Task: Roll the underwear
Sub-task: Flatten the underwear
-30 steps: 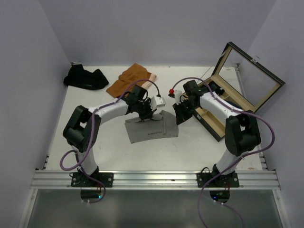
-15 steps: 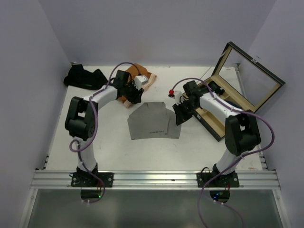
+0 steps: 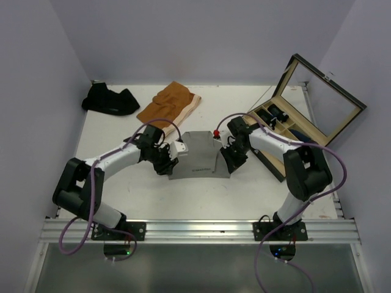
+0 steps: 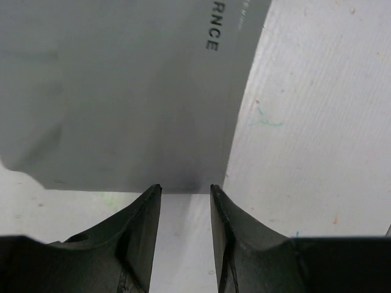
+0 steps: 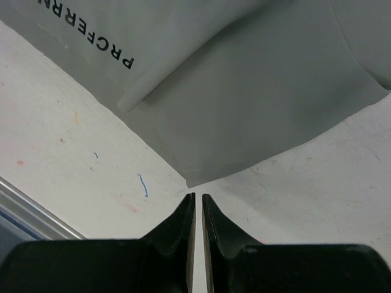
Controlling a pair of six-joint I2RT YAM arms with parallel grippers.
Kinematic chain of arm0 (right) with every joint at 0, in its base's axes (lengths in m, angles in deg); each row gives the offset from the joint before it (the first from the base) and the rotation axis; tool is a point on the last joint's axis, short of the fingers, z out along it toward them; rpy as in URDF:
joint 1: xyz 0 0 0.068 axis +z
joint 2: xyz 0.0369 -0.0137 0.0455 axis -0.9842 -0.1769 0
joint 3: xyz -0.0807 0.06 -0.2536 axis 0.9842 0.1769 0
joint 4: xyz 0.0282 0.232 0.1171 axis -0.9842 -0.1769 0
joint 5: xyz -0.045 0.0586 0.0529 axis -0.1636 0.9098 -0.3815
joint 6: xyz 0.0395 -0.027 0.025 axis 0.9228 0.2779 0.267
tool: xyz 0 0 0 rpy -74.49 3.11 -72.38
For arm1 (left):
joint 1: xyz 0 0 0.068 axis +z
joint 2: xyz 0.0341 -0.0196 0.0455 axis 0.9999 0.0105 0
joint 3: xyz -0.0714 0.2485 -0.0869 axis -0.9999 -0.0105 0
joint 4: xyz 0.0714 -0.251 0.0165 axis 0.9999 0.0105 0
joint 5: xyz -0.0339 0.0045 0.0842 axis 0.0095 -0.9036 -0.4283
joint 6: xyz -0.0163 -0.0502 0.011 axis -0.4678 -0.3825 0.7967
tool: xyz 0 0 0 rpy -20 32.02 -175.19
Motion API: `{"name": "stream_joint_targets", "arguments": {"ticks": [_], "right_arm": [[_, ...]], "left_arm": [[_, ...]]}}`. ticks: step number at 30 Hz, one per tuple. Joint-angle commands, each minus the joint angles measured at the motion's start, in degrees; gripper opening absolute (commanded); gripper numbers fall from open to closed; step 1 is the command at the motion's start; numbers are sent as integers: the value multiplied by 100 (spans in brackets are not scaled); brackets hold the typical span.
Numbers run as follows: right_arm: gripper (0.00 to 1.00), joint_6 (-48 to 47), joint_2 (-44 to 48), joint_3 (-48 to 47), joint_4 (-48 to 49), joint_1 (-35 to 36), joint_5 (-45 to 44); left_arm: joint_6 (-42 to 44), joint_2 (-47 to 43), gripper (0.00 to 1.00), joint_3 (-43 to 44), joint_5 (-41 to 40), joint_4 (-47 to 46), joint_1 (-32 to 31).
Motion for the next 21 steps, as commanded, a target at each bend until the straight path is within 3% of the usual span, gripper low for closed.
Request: {"name": "stream_joint_targets", "arguments": {"ticks": [1, 8, 15, 21], "right_arm": [[13, 194, -130, -17, 298, 17, -419], [13, 159, -569, 1, 360, 26, -692], [12, 27, -728, -35, 228, 26, -816], [11, -281, -535, -201, -79, 26, -632]], "left_arm": [[27, -57, 41, -321, -285, -509, -290], [-97, 348, 34, -603, -1226, -968, -449], [369, -415, 29, -1042, -1464, -310, -440], [326, -926, 42, -938, -1377, 42, -396]]}}
